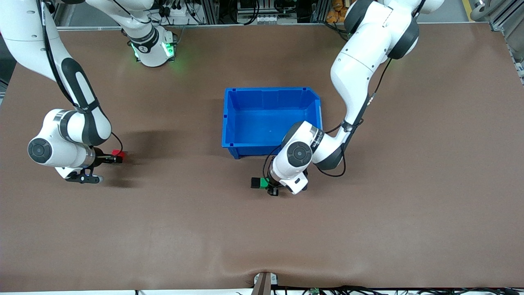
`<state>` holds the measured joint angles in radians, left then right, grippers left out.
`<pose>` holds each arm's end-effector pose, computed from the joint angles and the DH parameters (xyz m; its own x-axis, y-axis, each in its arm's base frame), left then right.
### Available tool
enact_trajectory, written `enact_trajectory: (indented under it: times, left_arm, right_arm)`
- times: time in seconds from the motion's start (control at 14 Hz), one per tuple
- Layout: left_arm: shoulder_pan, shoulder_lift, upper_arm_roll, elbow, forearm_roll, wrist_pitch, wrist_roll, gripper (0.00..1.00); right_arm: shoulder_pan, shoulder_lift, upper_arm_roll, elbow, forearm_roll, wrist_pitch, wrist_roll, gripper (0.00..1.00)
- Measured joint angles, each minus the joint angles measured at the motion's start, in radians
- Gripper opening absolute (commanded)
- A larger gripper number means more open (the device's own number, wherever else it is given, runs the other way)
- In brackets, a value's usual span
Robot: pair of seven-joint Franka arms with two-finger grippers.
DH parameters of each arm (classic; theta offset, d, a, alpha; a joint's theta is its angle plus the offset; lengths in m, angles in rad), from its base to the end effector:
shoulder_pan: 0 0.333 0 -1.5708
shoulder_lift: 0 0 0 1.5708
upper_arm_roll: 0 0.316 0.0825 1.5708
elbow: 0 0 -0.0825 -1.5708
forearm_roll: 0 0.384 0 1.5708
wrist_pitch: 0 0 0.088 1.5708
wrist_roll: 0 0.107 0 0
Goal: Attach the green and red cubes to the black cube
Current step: 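Place the green cube against the black cube with the left gripper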
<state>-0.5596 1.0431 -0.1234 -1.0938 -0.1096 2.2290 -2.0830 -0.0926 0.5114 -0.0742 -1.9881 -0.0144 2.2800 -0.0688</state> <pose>0.6238 -0.4702 0.1900 0.0381 0.9761 -0.2138 0.9988 -0.0441 -0.0232 0.5773 -0.0973 0.1873 0.9721 -0.0832 -0.2194 -0.0785 -0.9965 0.0299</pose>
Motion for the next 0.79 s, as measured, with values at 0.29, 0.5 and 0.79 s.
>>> enact_trajectory:
  times: [0.29,0.5,0.79]
  left_arm:
    - [0.002,-0.010,0.043,0.020,0.000,-0.077,0.000,0.00]
    - [0.005,-0.013,0.068,0.020,0.000,-0.080,0.000,0.00]
    - [-0.002,-0.013,0.064,0.020,0.000,-0.041,0.000,0.00]
  right_arm:
    - [0.000,0.009,0.000,-0.001,0.000,0.000,0.000,0.55]
    - [0.000,0.018,0.000,-0.003,0.000,0.000,0.000,0.39]
    - [0.000,0.019,0.001,-0.003,0.012,0.000,0.001,0.05]
